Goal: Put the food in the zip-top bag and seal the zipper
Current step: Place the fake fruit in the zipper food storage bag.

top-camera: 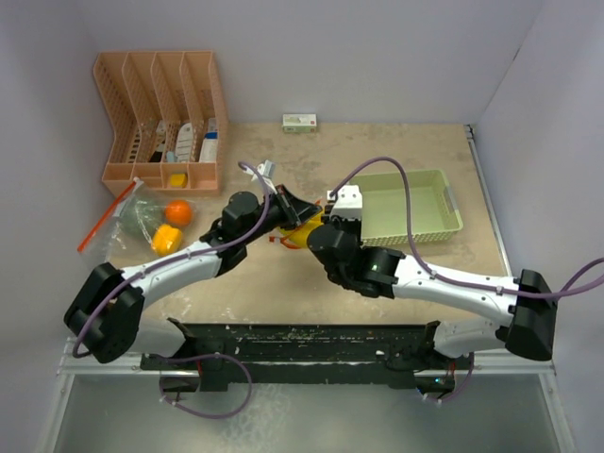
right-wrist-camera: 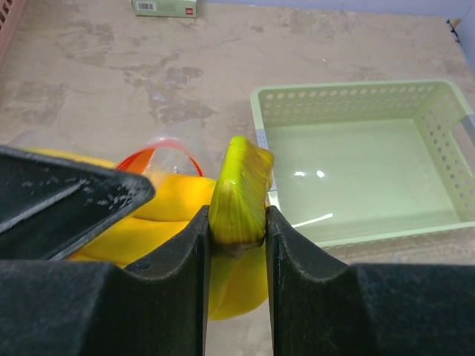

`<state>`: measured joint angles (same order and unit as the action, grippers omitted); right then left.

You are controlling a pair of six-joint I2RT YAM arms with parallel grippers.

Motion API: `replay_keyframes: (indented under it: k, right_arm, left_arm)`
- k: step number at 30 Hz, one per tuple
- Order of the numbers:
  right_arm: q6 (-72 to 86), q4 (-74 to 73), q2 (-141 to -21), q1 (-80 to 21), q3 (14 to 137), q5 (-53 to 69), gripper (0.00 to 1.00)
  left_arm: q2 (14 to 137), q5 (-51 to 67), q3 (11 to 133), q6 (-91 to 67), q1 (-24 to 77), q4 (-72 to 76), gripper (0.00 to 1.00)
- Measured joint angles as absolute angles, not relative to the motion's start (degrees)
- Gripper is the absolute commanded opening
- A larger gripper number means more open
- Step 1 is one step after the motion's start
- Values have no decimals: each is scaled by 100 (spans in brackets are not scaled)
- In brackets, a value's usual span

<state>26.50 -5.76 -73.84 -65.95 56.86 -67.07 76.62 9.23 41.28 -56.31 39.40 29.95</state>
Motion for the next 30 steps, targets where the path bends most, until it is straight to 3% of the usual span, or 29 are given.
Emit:
replay_keyframes:
  k: [6, 14, 22, 25, 30]
  right_arm:
    - [3026, -661, -7638, -6657, 5808, -6864, 0]
    - [3857, -1483, -9091, -6608, 6803, -7513, 0]
    - [3859, -1190, -8984, -6167, 6788, -7384, 0]
    - [3636, -788, -8908, -6042, 6777, -7290, 0]
    - [3339, -410, -8919, -5986, 6757, -7102, 0]
  left_arm:
    - [8066, 1177, 4462, -5846, 3938, 3127, 0]
    - [7907, 1153, 4313, -6053, 3839, 2904, 0]
    - [7063, 1114, 3509, -6267, 3905, 2764, 0]
    - [6982, 1098, 3378, -6353, 3905, 2783, 9]
    - [6989, 1002, 3352, -6296, 3907, 2823, 36]
